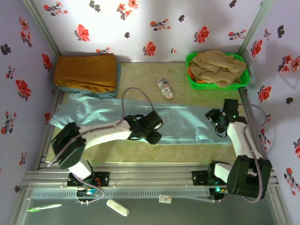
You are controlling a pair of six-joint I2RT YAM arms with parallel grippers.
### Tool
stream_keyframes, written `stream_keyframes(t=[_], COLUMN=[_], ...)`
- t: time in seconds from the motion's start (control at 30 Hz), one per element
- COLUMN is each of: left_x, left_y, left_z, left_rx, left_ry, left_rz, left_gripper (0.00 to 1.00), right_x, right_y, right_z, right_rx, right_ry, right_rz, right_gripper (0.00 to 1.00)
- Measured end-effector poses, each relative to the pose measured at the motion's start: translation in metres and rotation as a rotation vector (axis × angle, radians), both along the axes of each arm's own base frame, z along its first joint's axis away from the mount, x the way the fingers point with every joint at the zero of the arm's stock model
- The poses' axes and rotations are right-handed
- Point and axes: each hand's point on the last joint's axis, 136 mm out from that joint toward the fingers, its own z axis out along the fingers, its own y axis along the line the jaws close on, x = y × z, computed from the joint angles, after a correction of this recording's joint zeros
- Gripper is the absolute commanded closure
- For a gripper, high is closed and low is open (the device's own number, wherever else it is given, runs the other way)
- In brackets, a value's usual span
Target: Fold and stack the trousers
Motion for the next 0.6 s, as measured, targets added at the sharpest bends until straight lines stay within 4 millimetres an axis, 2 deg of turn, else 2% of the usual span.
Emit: stream_keyframes(t=[0.07,0.2,0.5,0.6], left_x=[0.001,0.009,0.020,0.020], left_y=[0.002,0.006,0.019,0.025], left_z=[-0.015,-0.027,-0.042,-0.043], left_rx=[0.053,0.108,0.187,0.206], left_ry=[-0.009,-0.043,-0.108,-0.122], left_rz=[-0.026,-0.038,-0.019,-0.016], left_gripper=[0.47,0.54,1.00,1.00], right_x=[0.000,-0.001,-0.003,-0.004], right_y=[0.000,0.000,0.001,0.001], right_z=[0.000,0.002,0.004,0.005], right_rx=[0.001,-0.006,-0.011,-0.011], right_ry=[0.000,-0.007,-0.009,-0.011], right_rz=[0.001,0.011,0.024,0.024], right_gripper=[0.35,0.34,0.34,0.34])
